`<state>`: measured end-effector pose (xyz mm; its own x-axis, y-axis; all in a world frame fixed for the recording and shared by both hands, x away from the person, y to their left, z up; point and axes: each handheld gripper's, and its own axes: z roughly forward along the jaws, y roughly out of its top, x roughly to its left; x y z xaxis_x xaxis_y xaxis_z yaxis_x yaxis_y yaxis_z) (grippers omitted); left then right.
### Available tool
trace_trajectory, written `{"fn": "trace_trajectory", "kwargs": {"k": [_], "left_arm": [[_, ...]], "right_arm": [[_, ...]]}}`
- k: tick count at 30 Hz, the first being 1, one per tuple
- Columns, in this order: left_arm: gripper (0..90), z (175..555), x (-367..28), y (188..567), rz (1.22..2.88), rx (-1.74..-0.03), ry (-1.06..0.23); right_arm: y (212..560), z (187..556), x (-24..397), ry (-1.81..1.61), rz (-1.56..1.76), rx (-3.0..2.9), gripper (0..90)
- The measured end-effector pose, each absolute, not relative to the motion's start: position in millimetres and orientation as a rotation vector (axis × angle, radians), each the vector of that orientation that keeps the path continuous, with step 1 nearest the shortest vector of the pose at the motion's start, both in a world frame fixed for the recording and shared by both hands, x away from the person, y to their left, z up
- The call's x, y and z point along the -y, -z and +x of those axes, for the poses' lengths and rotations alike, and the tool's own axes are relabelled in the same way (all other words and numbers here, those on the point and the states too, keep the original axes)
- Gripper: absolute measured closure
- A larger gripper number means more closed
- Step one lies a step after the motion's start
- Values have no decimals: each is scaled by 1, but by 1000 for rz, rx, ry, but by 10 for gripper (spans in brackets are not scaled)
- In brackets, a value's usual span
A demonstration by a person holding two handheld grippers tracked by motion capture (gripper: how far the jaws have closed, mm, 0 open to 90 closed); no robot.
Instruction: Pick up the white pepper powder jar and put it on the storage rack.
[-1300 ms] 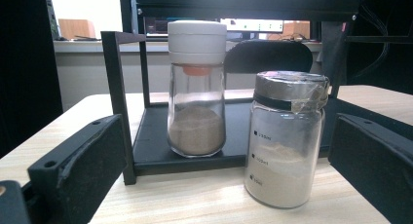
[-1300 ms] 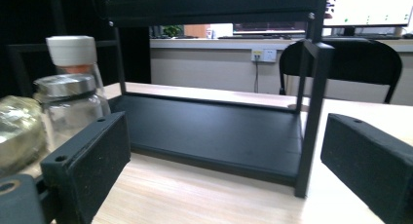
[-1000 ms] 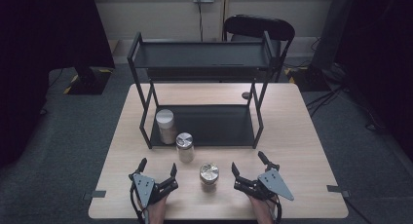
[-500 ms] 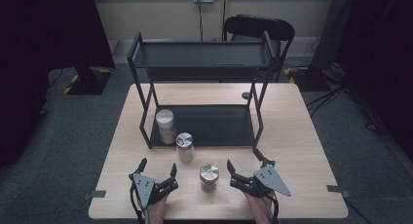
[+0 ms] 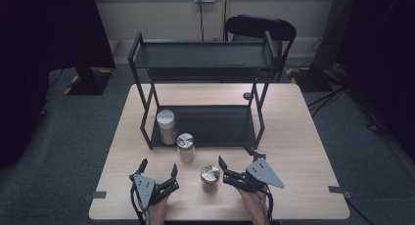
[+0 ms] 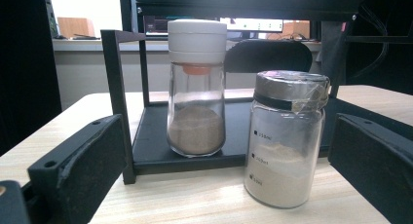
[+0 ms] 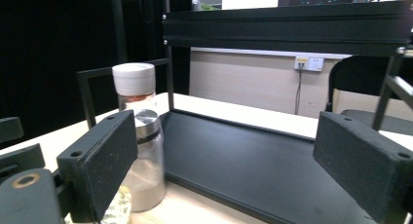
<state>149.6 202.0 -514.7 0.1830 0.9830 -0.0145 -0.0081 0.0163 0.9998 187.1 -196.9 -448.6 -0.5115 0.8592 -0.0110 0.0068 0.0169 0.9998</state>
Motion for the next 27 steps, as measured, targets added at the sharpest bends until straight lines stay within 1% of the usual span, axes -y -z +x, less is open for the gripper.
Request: {"fn": "trace_trajectory", "kwargs": {"k": [11, 27], "left_arm": [[0, 150, -202, 515, 1273, -1072, -1067], [0, 149, -202, 515, 1272, -1072, -1067]], "right_arm": [[440, 198, 191, -1591, 888, -1660, 104], [416, 224, 180, -1574, 816, -1763, 132]]}}
